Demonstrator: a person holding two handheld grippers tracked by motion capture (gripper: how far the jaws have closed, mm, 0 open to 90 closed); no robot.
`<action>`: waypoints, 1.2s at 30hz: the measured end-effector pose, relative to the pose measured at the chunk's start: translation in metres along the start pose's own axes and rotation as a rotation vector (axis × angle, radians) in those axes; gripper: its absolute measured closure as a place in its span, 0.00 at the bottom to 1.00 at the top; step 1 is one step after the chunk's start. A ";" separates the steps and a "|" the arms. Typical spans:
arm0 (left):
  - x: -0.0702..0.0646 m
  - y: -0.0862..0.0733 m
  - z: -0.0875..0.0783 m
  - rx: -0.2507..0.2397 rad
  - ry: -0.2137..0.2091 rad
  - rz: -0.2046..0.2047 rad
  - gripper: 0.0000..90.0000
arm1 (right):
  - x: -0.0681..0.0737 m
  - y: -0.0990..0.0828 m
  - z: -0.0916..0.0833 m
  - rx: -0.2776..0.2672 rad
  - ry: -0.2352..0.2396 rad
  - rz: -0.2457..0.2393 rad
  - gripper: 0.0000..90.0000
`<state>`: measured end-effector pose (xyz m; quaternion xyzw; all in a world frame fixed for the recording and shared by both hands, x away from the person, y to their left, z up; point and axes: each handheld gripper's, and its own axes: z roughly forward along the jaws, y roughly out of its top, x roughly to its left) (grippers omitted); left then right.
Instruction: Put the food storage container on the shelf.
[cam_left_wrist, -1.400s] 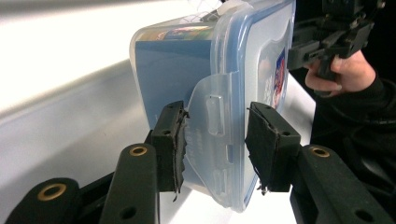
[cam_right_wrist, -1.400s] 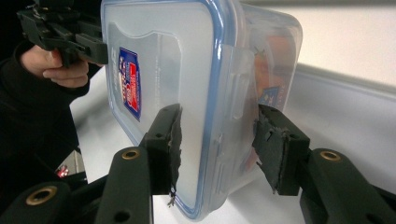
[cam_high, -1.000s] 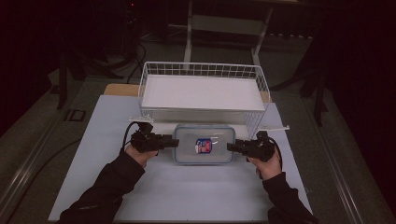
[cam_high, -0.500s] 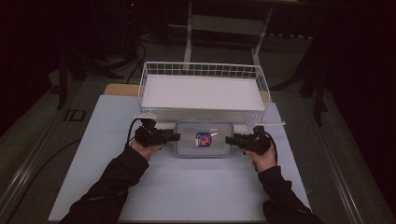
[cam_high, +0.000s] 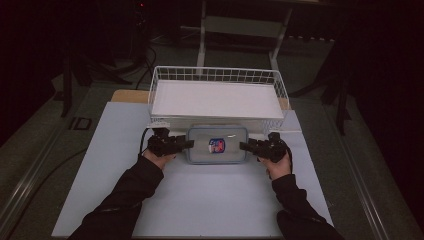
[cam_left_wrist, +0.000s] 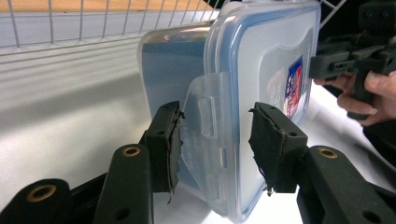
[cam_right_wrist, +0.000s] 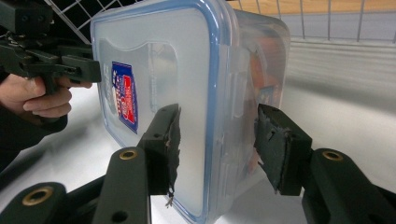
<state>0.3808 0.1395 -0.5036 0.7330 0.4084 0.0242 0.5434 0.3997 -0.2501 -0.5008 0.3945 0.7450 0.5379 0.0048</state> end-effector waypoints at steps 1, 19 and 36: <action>0.001 0.000 0.000 -0.008 0.002 0.007 0.60 | -0.001 0.000 0.000 -0.004 0.000 -0.004 0.57; 0.009 -0.003 0.011 -0.069 0.012 -0.036 0.56 | -0.008 -0.003 0.004 -0.045 -0.015 0.073 0.53; 0.006 0.001 0.020 -0.109 0.167 -0.014 0.45 | 0.001 0.003 0.011 -0.070 -0.176 0.060 0.44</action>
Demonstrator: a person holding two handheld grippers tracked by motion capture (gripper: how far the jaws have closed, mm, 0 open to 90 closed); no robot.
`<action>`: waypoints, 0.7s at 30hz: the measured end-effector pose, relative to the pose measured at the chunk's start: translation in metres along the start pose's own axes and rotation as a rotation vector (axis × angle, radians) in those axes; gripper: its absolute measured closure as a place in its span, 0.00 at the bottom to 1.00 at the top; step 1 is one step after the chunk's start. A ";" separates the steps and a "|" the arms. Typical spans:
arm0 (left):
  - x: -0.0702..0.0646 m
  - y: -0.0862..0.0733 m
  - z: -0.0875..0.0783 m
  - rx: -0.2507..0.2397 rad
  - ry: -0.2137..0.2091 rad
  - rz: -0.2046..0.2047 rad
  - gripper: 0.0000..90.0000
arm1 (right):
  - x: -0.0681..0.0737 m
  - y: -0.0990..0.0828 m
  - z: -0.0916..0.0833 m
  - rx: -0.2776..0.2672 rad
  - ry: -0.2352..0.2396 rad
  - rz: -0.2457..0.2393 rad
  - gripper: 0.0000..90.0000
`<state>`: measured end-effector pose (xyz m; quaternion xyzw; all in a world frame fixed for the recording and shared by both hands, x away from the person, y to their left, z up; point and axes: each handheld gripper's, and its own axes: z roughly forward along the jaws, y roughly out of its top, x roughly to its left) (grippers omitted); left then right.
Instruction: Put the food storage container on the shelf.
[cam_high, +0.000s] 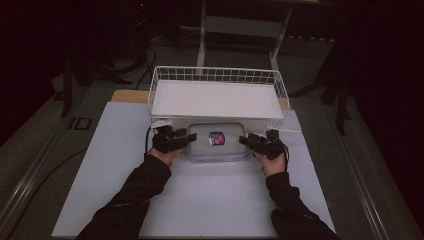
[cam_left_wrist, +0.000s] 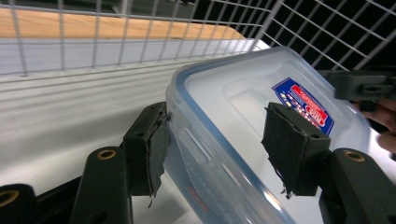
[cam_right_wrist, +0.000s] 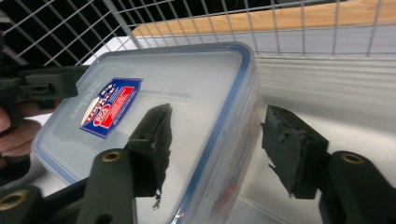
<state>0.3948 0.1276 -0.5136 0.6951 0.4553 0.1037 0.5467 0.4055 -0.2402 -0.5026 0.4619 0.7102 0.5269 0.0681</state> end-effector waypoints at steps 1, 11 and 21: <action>0.000 0.000 0.000 -0.002 0.007 -0.004 0.44 | -0.001 -0.001 0.000 -0.006 -0.002 0.012 0.44; -0.005 0.000 -0.004 0.012 -0.036 0.011 0.27 | 0.006 0.000 -0.003 -0.007 -0.029 -0.044 0.43; -0.017 0.004 -0.027 0.048 -0.105 -0.001 0.01 | 0.015 0.000 -0.012 -0.007 -0.033 -0.084 0.43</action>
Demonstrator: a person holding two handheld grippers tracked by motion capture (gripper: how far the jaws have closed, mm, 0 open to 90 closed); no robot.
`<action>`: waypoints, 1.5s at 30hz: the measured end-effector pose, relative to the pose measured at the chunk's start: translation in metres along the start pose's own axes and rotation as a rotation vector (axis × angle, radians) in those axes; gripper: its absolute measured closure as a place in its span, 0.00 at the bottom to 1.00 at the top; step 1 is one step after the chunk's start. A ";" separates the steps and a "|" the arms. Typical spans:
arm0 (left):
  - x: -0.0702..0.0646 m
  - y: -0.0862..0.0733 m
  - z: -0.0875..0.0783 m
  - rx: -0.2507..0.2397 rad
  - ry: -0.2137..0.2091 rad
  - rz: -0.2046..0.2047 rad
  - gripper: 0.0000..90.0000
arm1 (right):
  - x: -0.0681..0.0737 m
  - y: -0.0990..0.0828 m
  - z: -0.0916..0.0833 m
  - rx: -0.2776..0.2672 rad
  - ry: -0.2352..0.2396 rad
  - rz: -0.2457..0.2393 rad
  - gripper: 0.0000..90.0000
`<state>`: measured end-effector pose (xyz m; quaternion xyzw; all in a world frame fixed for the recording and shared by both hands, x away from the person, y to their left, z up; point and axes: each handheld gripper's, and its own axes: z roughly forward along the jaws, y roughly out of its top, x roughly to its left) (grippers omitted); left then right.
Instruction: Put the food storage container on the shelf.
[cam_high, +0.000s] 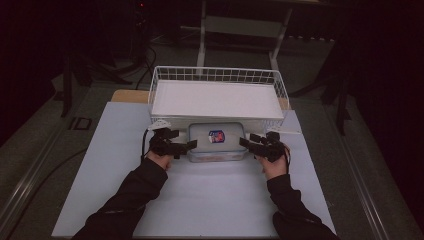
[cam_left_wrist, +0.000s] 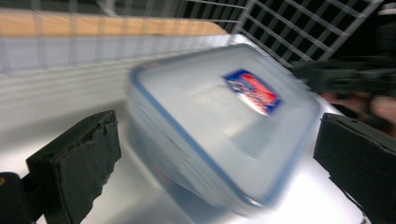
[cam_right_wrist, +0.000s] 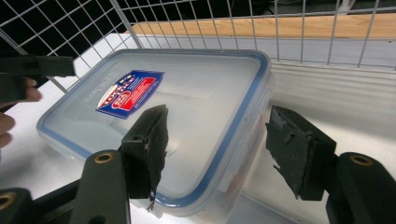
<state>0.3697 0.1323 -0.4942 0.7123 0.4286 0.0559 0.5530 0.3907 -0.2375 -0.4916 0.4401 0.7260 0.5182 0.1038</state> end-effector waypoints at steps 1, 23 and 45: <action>0.000 0.000 0.000 0.000 0.000 0.000 0.01 | 0.000 0.000 -0.001 -0.003 0.001 0.002 0.43; -0.028 -0.025 -0.047 0.037 -0.010 0.162 0.01 | 0.049 -0.011 -0.028 0.017 0.088 -0.085 0.74; -0.034 -0.049 -0.055 0.041 0.000 0.188 0.01 | 0.076 -0.032 0.018 0.182 0.183 -0.114 1.00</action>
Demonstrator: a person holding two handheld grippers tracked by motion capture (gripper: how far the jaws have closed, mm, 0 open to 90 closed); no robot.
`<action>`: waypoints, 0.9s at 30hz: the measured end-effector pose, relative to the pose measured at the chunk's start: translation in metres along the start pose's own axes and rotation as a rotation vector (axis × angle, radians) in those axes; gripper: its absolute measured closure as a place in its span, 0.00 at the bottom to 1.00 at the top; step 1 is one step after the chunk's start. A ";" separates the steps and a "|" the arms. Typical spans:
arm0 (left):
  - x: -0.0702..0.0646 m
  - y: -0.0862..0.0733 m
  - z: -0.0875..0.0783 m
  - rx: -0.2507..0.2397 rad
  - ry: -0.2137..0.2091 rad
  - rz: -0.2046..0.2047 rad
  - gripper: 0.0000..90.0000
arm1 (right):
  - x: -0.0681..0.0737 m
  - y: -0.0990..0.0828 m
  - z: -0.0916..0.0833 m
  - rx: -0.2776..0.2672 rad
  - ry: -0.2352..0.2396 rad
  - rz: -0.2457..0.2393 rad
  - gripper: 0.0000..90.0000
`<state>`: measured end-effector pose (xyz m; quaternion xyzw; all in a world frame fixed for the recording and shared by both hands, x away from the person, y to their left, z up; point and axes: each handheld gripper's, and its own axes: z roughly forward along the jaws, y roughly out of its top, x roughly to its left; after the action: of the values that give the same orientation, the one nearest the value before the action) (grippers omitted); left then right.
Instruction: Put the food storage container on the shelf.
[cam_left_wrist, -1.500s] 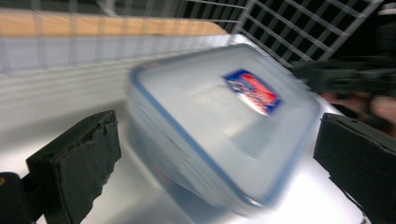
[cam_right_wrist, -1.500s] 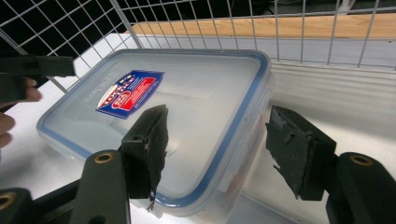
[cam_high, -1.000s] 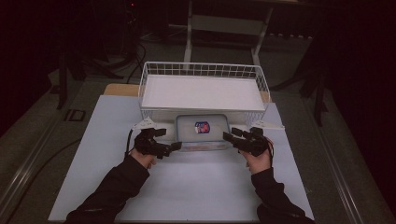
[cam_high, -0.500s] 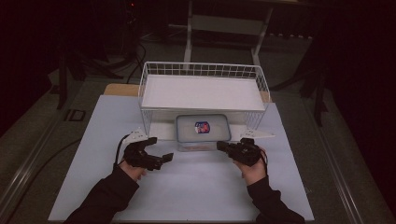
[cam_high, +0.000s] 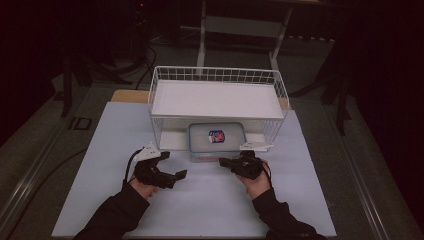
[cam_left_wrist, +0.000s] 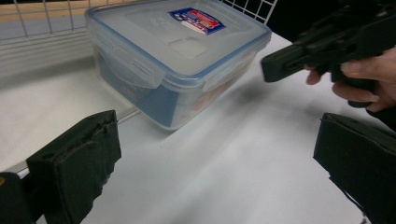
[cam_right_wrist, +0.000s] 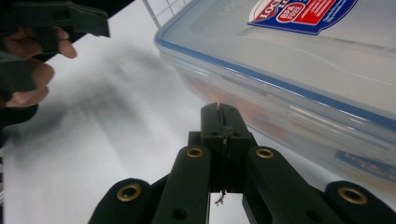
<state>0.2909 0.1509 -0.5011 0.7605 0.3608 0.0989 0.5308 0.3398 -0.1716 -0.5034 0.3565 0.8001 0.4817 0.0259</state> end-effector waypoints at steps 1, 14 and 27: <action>-0.001 0.000 0.001 0.001 0.001 0.009 0.01 | -0.001 0.001 0.006 0.009 -0.009 -0.007 1.00; -0.003 0.000 0.000 -0.014 0.010 0.026 0.01 | -0.014 0.015 0.031 0.000 -0.052 0.015 1.00; -0.001 -0.002 0.002 -0.012 0.013 0.027 0.01 | -0.035 0.031 0.049 -0.034 -0.118 0.047 1.00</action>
<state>0.2907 0.1490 -0.5032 0.7614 0.3531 0.1132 0.5317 0.4015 -0.1463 -0.5156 0.4024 0.7805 0.4737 0.0677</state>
